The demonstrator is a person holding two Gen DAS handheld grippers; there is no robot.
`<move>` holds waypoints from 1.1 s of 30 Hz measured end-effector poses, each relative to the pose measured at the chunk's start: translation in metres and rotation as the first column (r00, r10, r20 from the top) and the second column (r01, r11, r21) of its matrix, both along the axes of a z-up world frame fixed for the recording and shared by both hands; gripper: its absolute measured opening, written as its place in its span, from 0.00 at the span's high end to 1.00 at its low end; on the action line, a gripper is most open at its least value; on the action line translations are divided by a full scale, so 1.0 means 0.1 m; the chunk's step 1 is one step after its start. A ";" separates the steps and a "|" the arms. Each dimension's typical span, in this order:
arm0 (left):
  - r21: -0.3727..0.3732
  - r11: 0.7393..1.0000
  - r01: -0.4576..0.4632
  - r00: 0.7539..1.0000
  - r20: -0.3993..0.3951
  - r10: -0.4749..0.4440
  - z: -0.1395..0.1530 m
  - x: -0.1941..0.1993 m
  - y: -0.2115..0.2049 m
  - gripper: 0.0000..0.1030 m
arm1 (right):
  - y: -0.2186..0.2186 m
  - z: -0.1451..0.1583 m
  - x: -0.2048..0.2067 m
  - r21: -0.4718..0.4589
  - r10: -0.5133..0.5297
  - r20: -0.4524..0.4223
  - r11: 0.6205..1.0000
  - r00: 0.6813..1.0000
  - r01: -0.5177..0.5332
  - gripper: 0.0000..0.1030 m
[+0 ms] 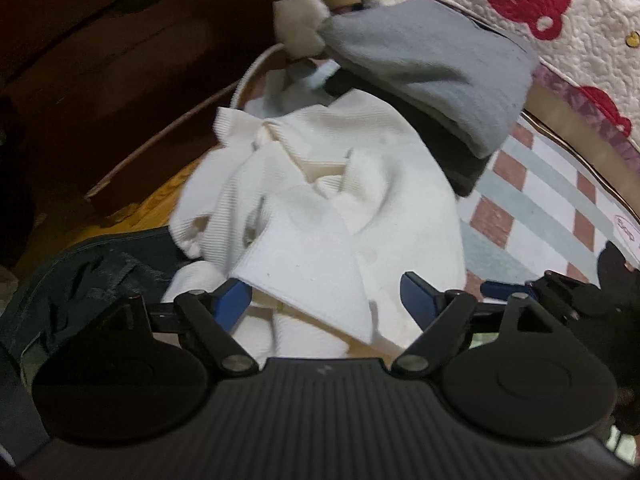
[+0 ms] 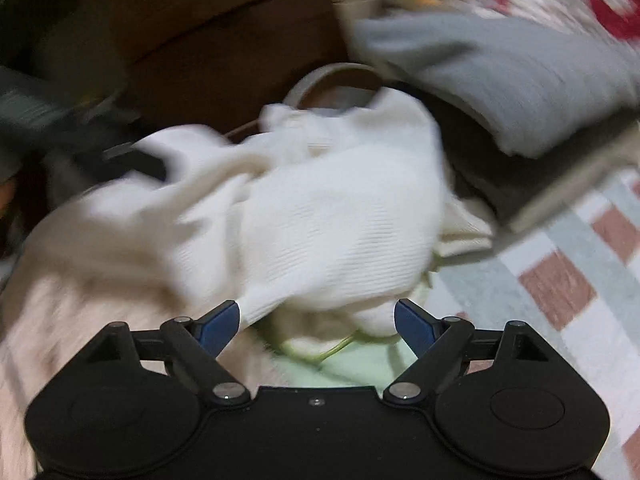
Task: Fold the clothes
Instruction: 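Grasp the cream shirt with the right gripper while the left gripper grasps another edge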
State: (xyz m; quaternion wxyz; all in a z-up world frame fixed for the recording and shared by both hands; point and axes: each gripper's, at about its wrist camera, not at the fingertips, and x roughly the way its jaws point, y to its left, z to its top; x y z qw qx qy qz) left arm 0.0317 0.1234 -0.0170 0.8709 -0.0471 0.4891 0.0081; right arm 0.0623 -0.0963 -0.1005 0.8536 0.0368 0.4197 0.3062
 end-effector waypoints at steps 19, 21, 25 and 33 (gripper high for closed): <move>0.132 0.990 0.055 0.996 0.058 -0.063 -0.42 0.11 -0.30 0.33 | -0.56 0.69 -0.43 0.379 -0.300 0.195 0.901 0.934 0.210 0.87; 0.062 0.991 0.120 0.989 0.076 -0.125 -0.41 0.09 -0.48 0.72 | -0.70 0.82 -0.56 0.372 -0.342 0.238 0.897 0.909 0.240 0.87; 0.014 0.964 0.265 0.953 0.149 -0.264 -0.22 -0.02 -0.88 0.83 | -0.96 1.08 -0.82 0.364 -0.420 0.324 0.882 0.848 0.299 0.88; -0.073 0.895 0.440 0.849 0.360 -0.388 0.37 -0.09 -1.44 0.84 | -1.51 1.62 -1.35 0.363 -0.548 0.460 0.834 0.698 0.415 0.89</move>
